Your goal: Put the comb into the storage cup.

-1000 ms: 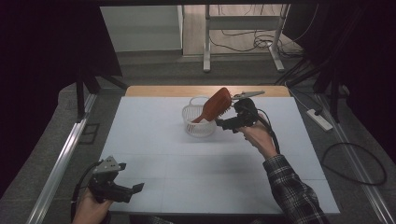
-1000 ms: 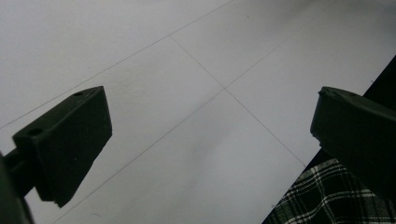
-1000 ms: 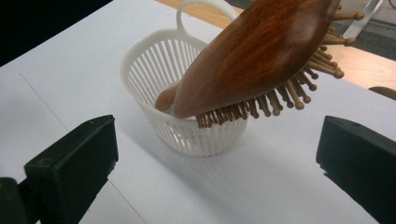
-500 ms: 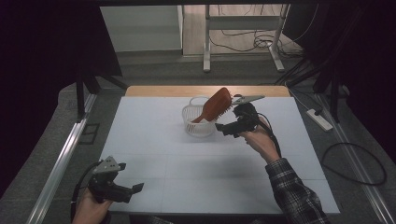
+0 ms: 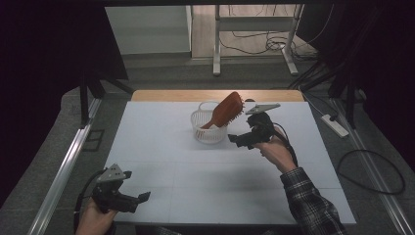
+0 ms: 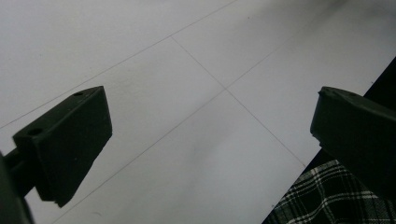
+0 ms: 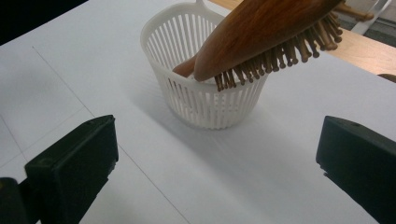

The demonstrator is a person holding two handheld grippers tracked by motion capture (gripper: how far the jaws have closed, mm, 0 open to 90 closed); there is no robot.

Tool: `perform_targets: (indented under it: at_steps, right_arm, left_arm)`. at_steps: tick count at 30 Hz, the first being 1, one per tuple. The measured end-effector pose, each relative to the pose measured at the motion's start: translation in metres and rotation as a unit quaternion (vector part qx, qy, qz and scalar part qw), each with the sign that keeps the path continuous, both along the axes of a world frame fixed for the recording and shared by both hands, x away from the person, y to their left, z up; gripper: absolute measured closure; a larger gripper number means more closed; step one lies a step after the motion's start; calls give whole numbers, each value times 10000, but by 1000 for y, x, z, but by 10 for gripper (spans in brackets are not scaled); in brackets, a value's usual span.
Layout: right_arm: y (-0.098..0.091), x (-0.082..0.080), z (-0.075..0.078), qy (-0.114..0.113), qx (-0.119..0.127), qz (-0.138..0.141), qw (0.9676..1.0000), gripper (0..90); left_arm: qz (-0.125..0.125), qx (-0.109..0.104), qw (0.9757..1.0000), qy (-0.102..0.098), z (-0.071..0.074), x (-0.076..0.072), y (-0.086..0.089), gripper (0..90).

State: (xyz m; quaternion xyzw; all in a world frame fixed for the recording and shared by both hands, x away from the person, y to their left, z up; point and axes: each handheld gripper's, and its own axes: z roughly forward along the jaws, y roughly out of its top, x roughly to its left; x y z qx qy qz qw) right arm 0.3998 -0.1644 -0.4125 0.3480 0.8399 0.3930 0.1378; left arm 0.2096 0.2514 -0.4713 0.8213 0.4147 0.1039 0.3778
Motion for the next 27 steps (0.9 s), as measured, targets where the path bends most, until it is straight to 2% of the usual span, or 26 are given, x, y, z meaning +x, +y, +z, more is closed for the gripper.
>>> perform_targets:
  at_steps: [13, 15, 17, 21, 24, 27]
  right_arm:
    - [-8, -13, -6, 123, -129, 36, 9998, 0]
    - [-9, -15, -7, 206, -97, 26, 9997, 0]
    - [-11, -17, -8, 237, 12, 52, 9997, 0]
    - [-13, -21, -8, 265, 62, 18, 9996, 0]
    - [-15, -24, -6, 385, 176, -3, 9991, 0]
    - [-16, -26, -5, 423, 180, -5, 9989, 0]
  left_arm:
    - [24, -27, 10000, -22, 0, -1, 0, 0]
    - [26, -22, 10000, -23, 0, -1, 0, 0]
    - [15, 2, 10000, -34, 0, -1, 0, 0]
    - [51, -29, 10000, -66, 1, -1, 1, 0]
    - [83, -45, 9999, -85, 1, -2, 2, 0]
    - [100, -48, 9999, -99, 1, -2, 2, 0]
